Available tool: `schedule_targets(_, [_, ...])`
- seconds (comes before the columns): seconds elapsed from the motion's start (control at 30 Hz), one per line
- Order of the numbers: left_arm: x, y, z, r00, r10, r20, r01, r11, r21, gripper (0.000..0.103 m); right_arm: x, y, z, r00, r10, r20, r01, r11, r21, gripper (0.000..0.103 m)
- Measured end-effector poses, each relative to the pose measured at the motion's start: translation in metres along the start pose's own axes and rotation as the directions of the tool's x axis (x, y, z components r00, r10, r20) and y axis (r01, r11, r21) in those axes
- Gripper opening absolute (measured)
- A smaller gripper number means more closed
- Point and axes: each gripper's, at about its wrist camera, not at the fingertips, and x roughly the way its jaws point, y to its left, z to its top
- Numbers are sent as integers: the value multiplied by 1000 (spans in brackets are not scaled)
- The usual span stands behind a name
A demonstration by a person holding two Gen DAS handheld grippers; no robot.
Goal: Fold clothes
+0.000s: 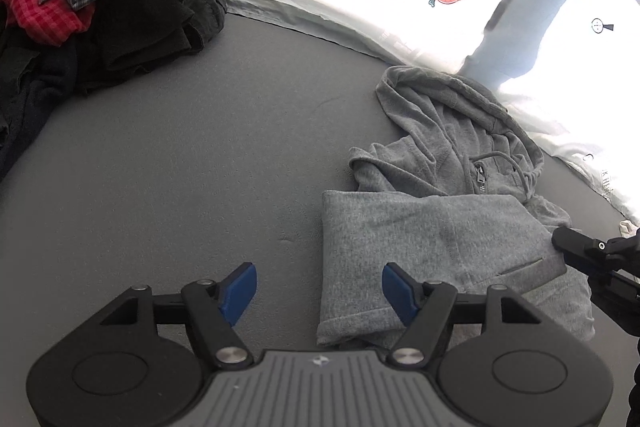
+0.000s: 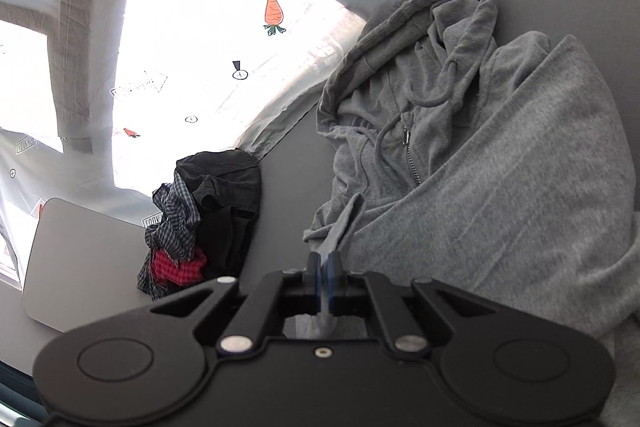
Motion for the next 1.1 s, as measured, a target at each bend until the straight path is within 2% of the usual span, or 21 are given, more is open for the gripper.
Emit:
schedule_targets(0.2, [6, -26, -4, 1000, -9, -8, 10, 996, 86, 70, -39, -11, 9, 995, -62, 80, 65, 997, -43, 3])
schedule_targets(0.37, [14, -41, -13, 1000, -2, -26, 6, 989, 147, 70, -69, -41, 10, 985, -107, 137, 104, 994, 28, 3])
schedule_targets(0.53, [28, -41, -26, 997, 21, -71, -11, 990, 138, 71, -75, -67, 3, 973, -198, 121, 191, 979, 68, 1])
schedule_targets(0.63, [36, -34, -31, 995, 25, -94, -16, 995, 99, 77, -70, -77, -2, 966, -240, 93, 233, 969, 76, 1])
schedule_targets(0.7, [37, -28, -32, 995, 15, -95, -9, 998, 65, 80, -68, -83, -3, 965, -249, 81, 242, 966, 90, 1])
schedule_targets(0.8, [36, -29, -32, 995, 17, -95, -10, 997, 72, 81, -70, -84, -3, 966, -247, 80, 239, 966, 97, 1])
schedule_targets(0.97, [36, -30, -29, 994, 36, -106, -29, 997, 70, 86, -71, -70, 1, 955, -284, 87, 282, 959, 33, 5])
schedule_targets(1.03, [34, -29, -26, 994, 27, -108, -21, 998, 55, 86, -71, -59, 3, 944, -314, 99, 319, 947, -34, 7])
schedule_targets(1.1, [33, -27, -22, 994, 16, -111, -13, 999, 29, 86, -70, -49, 4, 931, -348, 114, 360, 927, -107, 14])
